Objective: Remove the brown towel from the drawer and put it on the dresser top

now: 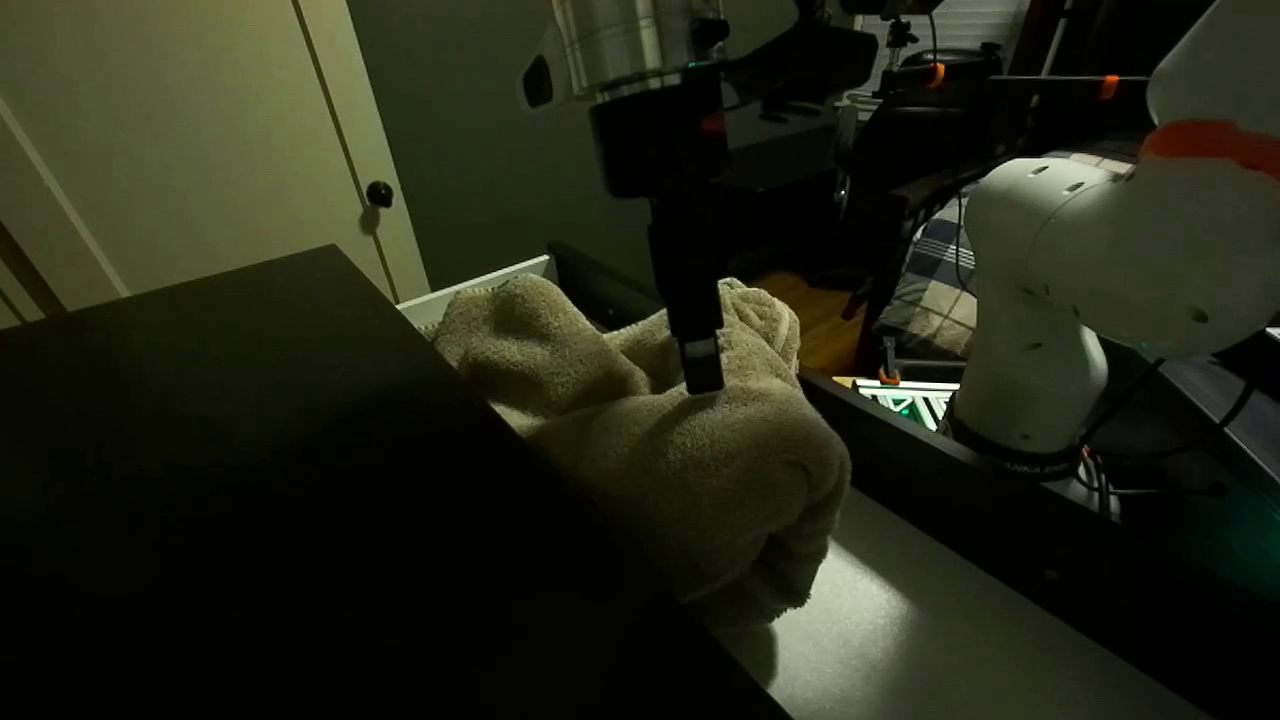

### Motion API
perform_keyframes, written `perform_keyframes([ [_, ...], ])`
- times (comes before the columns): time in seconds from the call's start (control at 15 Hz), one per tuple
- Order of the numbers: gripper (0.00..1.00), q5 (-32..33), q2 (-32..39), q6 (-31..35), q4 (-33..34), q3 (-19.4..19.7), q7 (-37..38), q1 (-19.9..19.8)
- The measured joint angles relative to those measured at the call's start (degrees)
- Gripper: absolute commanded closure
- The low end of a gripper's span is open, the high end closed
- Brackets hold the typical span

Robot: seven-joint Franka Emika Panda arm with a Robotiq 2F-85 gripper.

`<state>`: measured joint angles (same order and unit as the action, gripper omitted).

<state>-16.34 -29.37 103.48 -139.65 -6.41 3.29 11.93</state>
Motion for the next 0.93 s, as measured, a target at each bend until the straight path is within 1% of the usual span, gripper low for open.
perform_keyframes([
  [0.2,0.00,0.68,-0.79,0.56,0.44,-1.43,-0.14,-0.03],
  [0.4,0.00,2.67,-3.34,1.04,1.82,-5.44,0.24,0.48],
  [0.6,0.00,5.61,-5.74,1.03,3.29,-9.96,1.09,1.91],
  [0.8,0.00,8.64,-6.31,1.01,3.37,-13.58,1.34,3.63],
  [0.93,0.00,10.44,-6.13,1.02,2.94,-15.19,1.03,4.65],
])
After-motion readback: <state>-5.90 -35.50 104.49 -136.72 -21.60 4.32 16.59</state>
